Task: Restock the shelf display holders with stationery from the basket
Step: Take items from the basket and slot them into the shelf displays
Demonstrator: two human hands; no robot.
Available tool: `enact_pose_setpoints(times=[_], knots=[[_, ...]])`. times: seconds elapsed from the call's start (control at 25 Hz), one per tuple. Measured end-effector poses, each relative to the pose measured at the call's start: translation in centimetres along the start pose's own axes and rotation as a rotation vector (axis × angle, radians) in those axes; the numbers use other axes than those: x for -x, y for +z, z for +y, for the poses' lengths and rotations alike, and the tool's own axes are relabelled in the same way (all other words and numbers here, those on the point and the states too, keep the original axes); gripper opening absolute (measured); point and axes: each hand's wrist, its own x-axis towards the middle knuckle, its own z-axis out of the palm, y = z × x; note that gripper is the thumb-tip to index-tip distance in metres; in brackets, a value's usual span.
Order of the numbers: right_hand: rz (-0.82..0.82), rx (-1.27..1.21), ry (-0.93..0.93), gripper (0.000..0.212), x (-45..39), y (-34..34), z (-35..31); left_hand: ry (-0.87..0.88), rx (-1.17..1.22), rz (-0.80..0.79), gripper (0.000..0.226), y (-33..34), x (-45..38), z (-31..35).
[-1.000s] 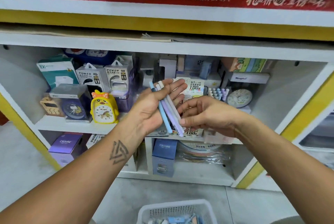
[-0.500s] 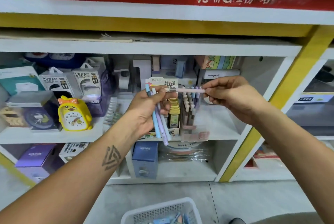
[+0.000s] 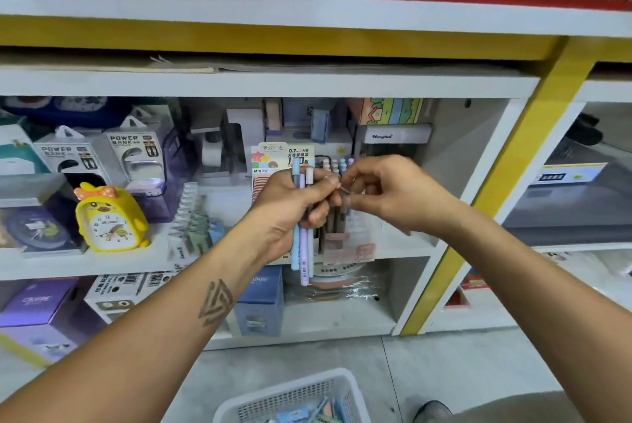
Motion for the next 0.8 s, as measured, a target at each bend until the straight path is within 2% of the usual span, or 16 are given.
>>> enact_pose_setpoints(times=[0.12, 0.24, 0.36, 0.44, 0.52, 0.8], knots=[[0.101, -0.167, 0.071, 0.043, -0.2, -0.7, 0.6, -0.110, 0.158, 0.098, 0.010, -0.9, -0.5, 0.5], [0.224, -0.287, 0.036, 0.029, -0.7, -0.3, 0.6, -0.181, 0.197, 0.162, 0.011, -2.1, -0.5, 0.9], [0.218, -0.122, 0.020, 0.022, -1.1, 1.2, 0.6, -0.200, 0.178, 0.174, 0.012, -2.6, -0.2, 0.9], [0.167, 0.088, -0.041, 0.020, -0.7, 1.8, 0.6, -0.204, 0.178, 0.165, 0.012, -2.5, -0.1, 0.9], [0.121, 0.198, -0.112, 0.019, -0.6, 2.4, 0.6, -0.213, 0.171, 0.158, 0.012, -2.6, 0.1, 0.9], [0.016, 0.305, -0.247, 0.021, -0.7, 2.4, 0.2, -0.245, 0.180, 0.114, 0.012, -2.1, 0.6, 0.7]])
